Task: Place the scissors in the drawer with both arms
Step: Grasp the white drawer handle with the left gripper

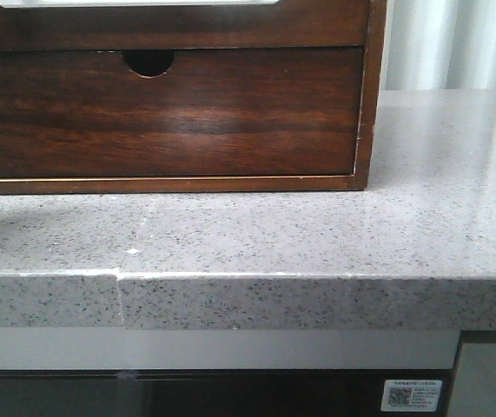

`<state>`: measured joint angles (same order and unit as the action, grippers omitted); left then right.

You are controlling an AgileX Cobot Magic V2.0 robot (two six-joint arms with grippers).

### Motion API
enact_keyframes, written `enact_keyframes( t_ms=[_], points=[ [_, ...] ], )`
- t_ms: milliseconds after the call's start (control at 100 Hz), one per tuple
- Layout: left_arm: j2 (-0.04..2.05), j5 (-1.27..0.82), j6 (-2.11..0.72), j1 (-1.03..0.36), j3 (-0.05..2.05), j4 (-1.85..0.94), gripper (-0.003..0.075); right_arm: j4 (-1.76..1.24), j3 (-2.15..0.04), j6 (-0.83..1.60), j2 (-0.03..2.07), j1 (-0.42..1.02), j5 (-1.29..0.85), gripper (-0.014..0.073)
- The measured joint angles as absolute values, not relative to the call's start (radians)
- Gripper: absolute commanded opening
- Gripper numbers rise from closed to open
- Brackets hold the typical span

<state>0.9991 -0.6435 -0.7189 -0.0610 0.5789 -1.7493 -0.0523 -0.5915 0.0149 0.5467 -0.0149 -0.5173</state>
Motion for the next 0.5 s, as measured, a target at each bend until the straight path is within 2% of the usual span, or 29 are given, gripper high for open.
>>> enact_keyframes(
  t_ms=[100,320,500],
  points=[
    [1.059,-0.676,-0.762,-0.061,0.601,-1.768,0.0472,-0.052,-0.592,0.015,0.547,-0.015,-0.508,0.0568],
    [1.156,-0.746,-0.804,-0.061,0.667,-1.776,0.0342,-0.052,-0.592,0.015,0.547,-0.015,-0.504,0.0568],
    [1.218,-0.794,-0.807,-0.061,0.699,-1.776,0.0270,-0.052,-0.592,0.015,0.547,-0.015,-0.504,0.0568]
  ],
)
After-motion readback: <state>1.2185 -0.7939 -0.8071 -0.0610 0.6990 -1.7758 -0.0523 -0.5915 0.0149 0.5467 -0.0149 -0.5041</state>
